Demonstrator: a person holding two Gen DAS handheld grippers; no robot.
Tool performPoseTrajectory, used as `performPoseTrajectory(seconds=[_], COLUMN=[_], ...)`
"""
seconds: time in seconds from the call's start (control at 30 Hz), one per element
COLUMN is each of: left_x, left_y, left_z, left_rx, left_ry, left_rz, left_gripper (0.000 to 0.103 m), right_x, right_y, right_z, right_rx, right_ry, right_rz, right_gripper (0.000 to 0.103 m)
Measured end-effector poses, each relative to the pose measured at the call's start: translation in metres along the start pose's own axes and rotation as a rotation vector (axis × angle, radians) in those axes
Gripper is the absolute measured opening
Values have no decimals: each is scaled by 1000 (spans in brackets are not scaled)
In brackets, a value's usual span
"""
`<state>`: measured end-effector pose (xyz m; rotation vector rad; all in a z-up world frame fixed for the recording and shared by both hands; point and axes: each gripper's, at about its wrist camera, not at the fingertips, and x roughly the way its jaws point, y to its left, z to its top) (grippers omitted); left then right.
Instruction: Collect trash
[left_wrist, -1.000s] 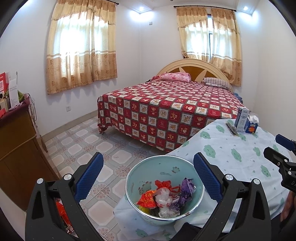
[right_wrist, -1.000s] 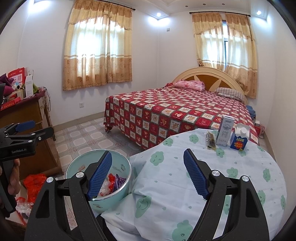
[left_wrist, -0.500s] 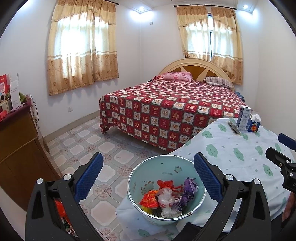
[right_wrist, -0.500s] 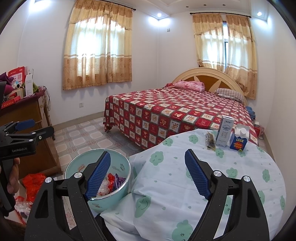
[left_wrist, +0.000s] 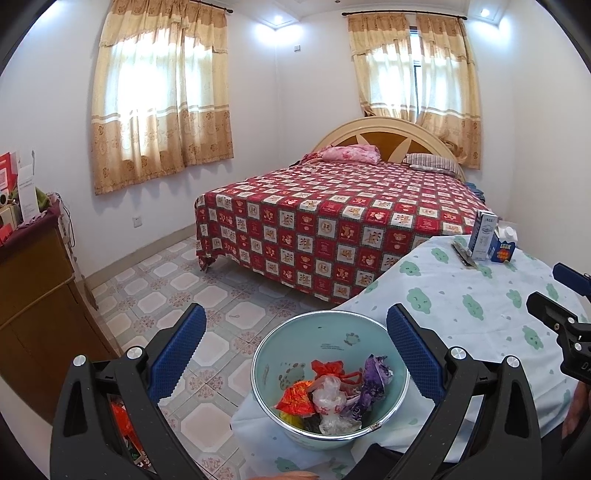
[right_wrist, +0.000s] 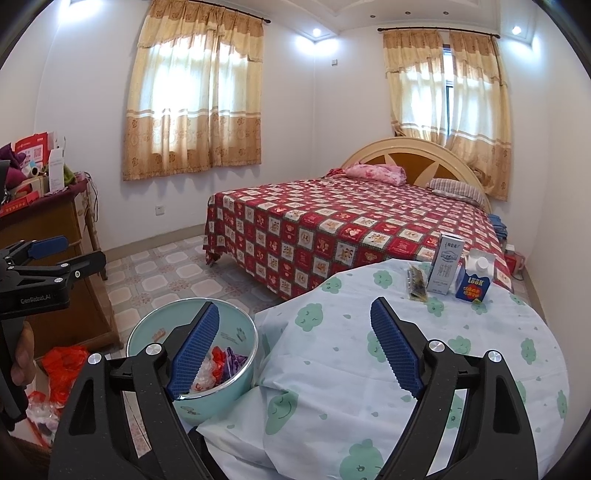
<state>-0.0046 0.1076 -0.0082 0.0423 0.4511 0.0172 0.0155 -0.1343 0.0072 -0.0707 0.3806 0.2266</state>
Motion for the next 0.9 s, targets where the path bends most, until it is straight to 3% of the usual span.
performPoseTrajectory(seconds=[0.57,0.7,0.9], left_x=[8,7,7], left_y=[6,5,5], left_z=[0,0,1], left_rx=[-13,-10,-10], left_ry=[51,47,46], left_rz=[-7,-9,-9], left_gripper=[97,97,97], right_x=[3,12,47], right_y=[-8,-28,-115], right_z=[-2,-6,-28], right_rx=[11,52,163], right_ry=[15,42,184], right_rz=[-6,-32,-184], right_gripper=[85,86,88])
